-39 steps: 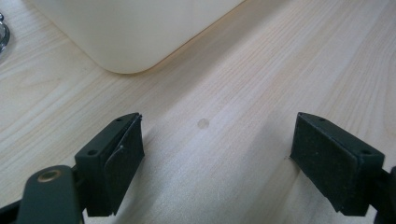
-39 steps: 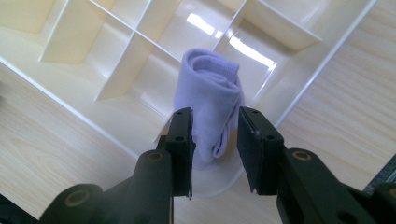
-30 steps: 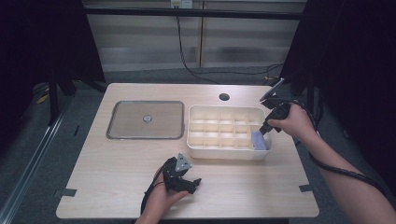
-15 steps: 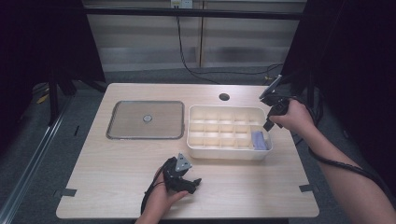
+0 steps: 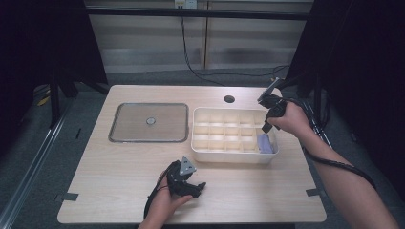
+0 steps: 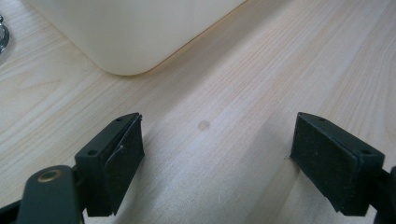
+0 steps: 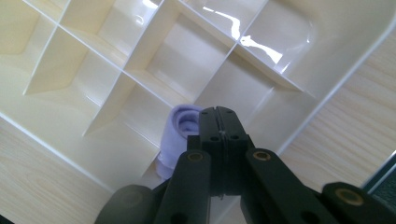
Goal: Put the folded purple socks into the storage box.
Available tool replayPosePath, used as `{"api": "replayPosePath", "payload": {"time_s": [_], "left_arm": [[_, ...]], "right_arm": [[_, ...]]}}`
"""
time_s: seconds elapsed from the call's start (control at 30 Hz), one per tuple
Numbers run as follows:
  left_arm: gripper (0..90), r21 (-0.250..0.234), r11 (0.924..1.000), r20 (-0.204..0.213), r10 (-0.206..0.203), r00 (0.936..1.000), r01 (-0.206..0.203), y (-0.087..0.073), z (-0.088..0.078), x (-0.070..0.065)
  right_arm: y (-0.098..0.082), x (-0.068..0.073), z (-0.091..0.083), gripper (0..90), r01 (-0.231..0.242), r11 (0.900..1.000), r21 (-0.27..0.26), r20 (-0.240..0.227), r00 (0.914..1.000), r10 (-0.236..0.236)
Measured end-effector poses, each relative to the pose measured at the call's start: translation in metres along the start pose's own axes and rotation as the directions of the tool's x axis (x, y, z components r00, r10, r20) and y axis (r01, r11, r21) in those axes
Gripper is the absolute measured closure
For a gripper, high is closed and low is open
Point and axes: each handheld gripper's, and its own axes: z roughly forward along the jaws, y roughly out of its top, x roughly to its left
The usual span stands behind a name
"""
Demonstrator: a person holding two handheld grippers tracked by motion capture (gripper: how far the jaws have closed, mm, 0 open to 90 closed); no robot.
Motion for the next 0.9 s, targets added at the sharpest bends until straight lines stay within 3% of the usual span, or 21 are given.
{"api": "replayPosePath", "payload": {"time_s": [0.23,0.57,0.9], "left_arm": [[16.5,0.002,1.0,-0.002,0.001,1.0,-0.001,0.0,0.0,0.0],[16.5,0.0,1.0,-0.002,0.0,1.0,0.0,0.0,0.0,0.0],[16.5,-0.003,1.0,-0.004,-0.002,1.0,0.002,0.0,0.0,0.0]], "right_arm": [[-0.004,-0.002,0.012,90.0,0.002,0.999,0.042,-0.017,0.9999,-0.001],[-0.017,0.009,0.021,90.0,0.045,0.998,0.043,-0.037,0.9984,-0.043],[-0.023,0.01,0.031,90.0,0.041,0.998,0.046,-0.045,0.9982,-0.039]]}}
